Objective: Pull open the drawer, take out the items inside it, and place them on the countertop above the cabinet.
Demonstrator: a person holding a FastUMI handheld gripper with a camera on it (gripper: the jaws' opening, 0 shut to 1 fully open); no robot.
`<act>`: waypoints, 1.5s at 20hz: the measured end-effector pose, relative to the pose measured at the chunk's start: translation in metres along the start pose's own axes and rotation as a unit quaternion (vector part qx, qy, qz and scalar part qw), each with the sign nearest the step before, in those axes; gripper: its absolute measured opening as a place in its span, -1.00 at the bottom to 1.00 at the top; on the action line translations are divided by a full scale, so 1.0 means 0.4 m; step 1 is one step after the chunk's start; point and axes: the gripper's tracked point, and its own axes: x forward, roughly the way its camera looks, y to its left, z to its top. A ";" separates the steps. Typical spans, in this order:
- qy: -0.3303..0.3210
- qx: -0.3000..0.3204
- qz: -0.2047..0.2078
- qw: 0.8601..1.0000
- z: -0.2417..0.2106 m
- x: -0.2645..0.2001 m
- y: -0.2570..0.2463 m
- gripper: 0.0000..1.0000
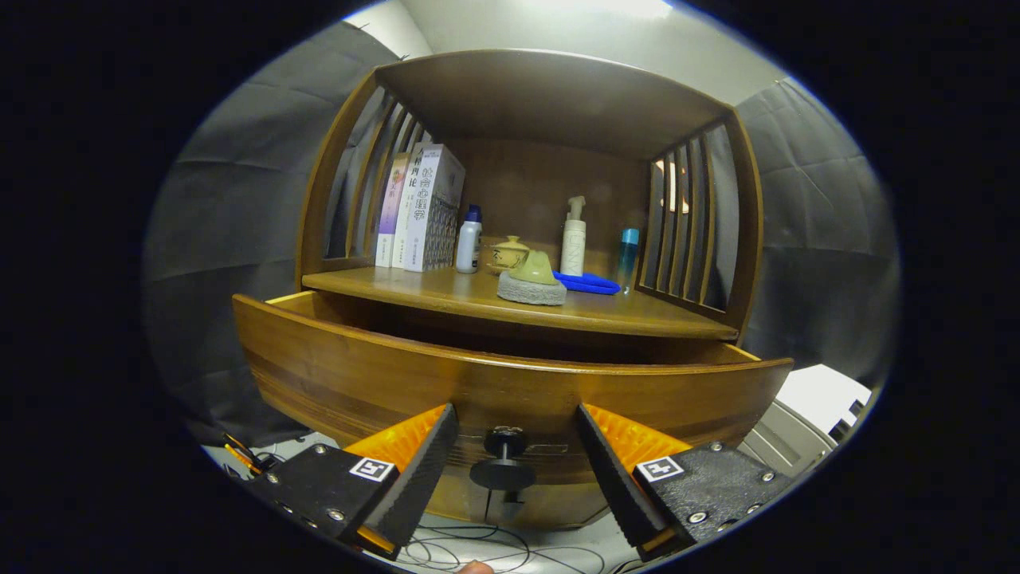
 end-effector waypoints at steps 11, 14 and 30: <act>0.002 0.008 -0.007 1.000 0.015 0.108 0.002 0.89; -0.001 0.008 -0.007 1.000 0.018 0.143 0.001 0.89; -0.051 -0.050 0.046 0.996 0.166 0.153 0.073 0.90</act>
